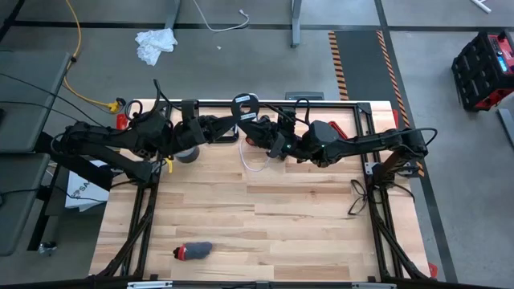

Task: Coil cords
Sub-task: Coil the white cable wire into the black spool

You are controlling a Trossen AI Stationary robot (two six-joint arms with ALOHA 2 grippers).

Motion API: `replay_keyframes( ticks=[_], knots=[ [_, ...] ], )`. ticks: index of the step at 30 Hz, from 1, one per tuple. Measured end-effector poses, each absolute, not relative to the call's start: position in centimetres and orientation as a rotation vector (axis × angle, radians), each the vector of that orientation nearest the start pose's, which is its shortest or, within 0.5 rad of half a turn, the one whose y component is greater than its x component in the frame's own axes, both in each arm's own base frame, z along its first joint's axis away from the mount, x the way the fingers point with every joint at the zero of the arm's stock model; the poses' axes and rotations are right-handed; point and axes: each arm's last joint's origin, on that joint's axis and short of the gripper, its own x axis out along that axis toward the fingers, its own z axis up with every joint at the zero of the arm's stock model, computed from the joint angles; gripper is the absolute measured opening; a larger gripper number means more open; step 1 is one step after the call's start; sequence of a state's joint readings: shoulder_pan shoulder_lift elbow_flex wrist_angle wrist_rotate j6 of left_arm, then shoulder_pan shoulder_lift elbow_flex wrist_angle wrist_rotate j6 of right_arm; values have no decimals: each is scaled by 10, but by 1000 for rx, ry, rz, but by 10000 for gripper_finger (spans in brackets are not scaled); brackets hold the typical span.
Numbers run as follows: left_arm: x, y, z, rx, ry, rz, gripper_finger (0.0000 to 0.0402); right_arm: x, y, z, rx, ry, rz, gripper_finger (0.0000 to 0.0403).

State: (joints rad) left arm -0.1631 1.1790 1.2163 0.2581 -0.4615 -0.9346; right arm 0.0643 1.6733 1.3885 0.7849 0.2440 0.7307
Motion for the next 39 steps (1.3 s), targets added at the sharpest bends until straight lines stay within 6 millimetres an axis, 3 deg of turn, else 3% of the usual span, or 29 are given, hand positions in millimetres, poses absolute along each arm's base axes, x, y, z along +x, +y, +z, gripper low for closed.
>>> replay_keyframes(
  ticks=[6,12,19,32,39],
  knots=[
    [251,-28,443,-1016,-403,142,0,383,17,401,784,-539,12,80],
    [253,-29,442,-1017,-400,144,0,383,18,401,751,-535,19,10],
    [253,-29,442,-980,-392,137,3,382,19,403,737,-562,10,2],
    [248,-29,446,-889,-391,142,111,382,18,403,736,-567,10,0],
    [242,-29,449,-887,-383,103,145,382,19,403,728,-554,42,0]
  ],
)
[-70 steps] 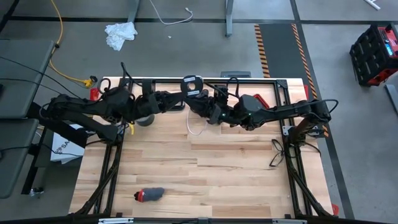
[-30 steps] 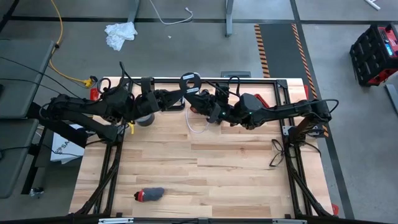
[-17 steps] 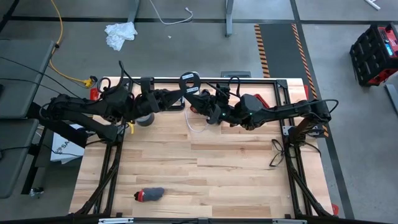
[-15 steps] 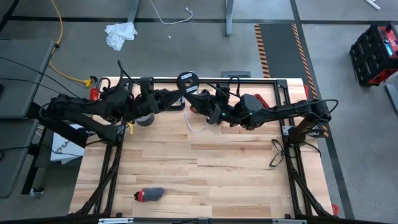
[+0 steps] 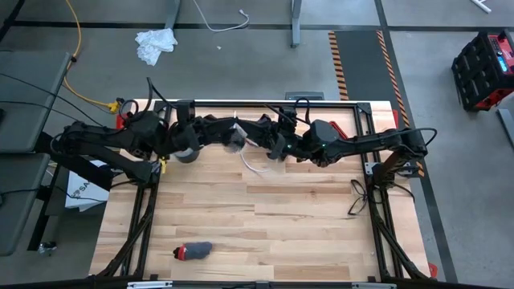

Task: Coil cords
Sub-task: Coil the white cable wire into the black spool

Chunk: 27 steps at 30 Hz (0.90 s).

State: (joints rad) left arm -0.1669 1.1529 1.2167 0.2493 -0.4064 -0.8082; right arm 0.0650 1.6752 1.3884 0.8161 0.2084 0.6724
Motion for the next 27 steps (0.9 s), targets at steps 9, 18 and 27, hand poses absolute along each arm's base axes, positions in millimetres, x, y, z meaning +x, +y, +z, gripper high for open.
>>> replay_keyframes(
  ticks=[9,18,27],
  knots=[
    [239,-32,449,-886,-364,89,154,383,20,402,730,-531,64,0],
    [239,-33,449,-887,-362,88,155,383,20,401,743,-524,80,0],
    [234,-35,437,-789,-164,70,155,382,22,395,692,-329,65,0]
  ],
)
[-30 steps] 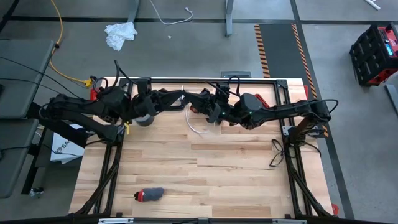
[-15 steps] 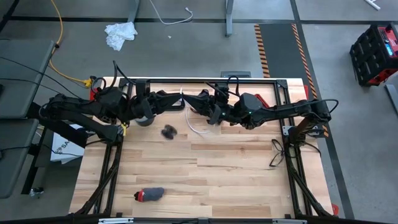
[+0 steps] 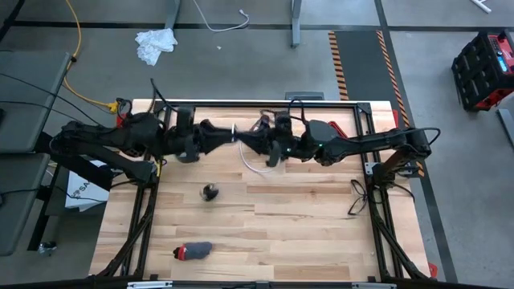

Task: Coil cords
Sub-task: Coil the white cable wire into the black spool

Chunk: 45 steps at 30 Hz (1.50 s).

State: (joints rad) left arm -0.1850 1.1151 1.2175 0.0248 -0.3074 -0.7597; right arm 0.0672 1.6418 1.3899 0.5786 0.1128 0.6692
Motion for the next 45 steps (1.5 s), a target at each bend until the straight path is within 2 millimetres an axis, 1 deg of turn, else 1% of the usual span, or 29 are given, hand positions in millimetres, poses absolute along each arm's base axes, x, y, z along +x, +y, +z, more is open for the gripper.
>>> replay_keyframes(
  ticks=[4,8,12,18,23,26,29,31,34,37,40,45],
  knots=[
    [224,-36,417,-713,69,162,155,377,22,380,621,-80,-6,0],
    [214,-37,396,-601,263,290,155,366,21,374,568,96,-60,0],
    [210,-40,371,-506,486,401,155,361,23,352,543,317,-119,0],
    [205,-53,341,-343,789,456,155,350,30,332,496,547,-160,0],
    [197,-72,321,-280,941,460,155,343,34,323,467,659,-176,0],
    [188,-83,303,-269,995,477,155,341,34,320,453,691,-180,0],
    [179,-90,282,-315,1018,534,155,341,34,317,454,699,-184,0],
    [175,-92,265,-378,1035,592,155,341,34,317,454,699,-185,0],
    [170,-87,245,-545,1040,701,155,341,33,317,457,697,-186,0],
    [168,-74,230,-701,1049,773,155,341,33,318,457,696,-186,0],
    [165,-55,222,-801,1063,828,155,342,32,318,456,693,-187,0],
    [166,-23,217,-844,1098,896,155,343,28,318,458,683,-191,0]
  ],
)
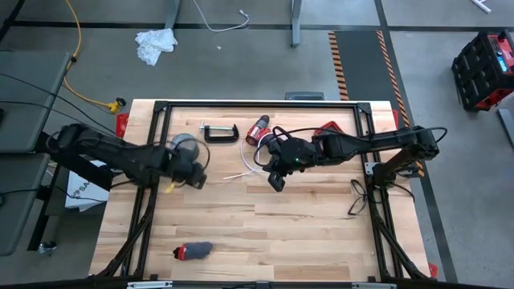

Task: Coil cords
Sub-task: Coil the white cable wire into the black spool

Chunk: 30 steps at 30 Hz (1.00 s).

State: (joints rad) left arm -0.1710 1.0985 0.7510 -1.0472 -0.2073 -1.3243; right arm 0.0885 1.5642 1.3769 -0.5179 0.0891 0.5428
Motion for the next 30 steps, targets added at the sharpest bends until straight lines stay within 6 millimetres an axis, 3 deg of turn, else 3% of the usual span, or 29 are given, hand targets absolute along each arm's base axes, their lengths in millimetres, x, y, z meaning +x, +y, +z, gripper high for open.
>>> replay_keyframes(
  ticks=[10,14,17,22,30],
  knots=[
    [171,27,210,-842,1143,999,155,343,25,318,474,686,-165,0],
    [182,41,206,-868,1126,935,155,343,25,318,474,686,-166,0],
    [192,49,201,-900,1118,847,155,343,25,318,474,686,-166,0],
    [198,61,190,-909,1153,860,155,343,25,318,474,687,-166,0],
    [211,66,171,-941,1241,732,155,342,25,317,482,702,-174,0]
  ],
)
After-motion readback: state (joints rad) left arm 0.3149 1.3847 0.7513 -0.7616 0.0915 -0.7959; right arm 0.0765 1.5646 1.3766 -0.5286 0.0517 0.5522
